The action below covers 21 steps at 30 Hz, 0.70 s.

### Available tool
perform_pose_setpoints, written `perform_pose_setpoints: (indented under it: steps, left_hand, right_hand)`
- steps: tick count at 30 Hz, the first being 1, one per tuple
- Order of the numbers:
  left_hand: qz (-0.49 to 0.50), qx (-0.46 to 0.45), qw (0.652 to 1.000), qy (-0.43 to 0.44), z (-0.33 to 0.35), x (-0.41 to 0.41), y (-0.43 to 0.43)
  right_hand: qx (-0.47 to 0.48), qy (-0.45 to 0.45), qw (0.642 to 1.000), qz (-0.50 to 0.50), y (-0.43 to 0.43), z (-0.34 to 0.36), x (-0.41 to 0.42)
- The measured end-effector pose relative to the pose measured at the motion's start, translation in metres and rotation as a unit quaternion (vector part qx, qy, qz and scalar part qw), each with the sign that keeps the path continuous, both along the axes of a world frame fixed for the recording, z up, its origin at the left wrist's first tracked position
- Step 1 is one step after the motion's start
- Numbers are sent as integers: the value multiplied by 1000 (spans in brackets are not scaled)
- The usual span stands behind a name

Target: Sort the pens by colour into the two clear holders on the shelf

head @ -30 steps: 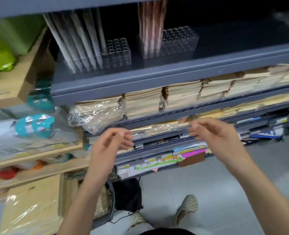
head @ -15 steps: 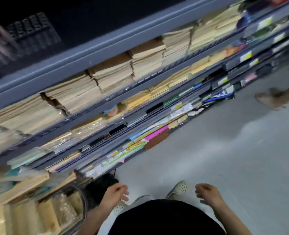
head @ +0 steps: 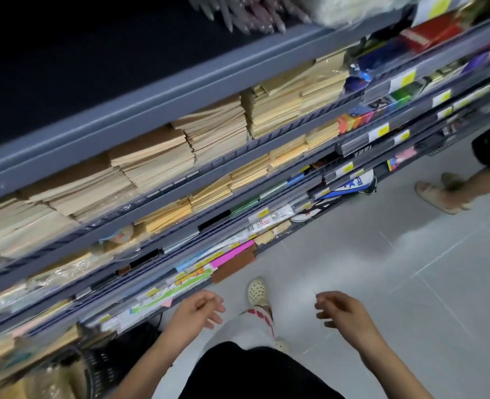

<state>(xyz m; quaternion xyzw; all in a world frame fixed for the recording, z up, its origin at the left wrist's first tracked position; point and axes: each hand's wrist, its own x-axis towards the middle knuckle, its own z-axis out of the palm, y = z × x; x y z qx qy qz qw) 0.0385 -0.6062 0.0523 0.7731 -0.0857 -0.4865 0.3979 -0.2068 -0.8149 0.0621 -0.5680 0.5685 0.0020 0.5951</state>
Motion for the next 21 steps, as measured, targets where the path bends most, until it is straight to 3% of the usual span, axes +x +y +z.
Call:
perform_pose_setpoints:
  steps: [5, 9, 17, 21]
  left_hand:
    - [0, -97, 992, -78, 57, 28, -90]
    - [-32, -167, 970, -174, 129, 53, -156]
    - [5, -306, 845, -438, 260, 117, -238]
    - [38, -242, 851, -466, 261, 195, -288]
  right_hand:
    - [-137, -79, 986, 59, -99, 53, 59]
    - [-276, -141, 944, 112, -164, 117, 106]
    - [-507, -219, 793, 257, -228, 194, 186]
    - [-579, -219, 734, 280, -242, 211, 231]
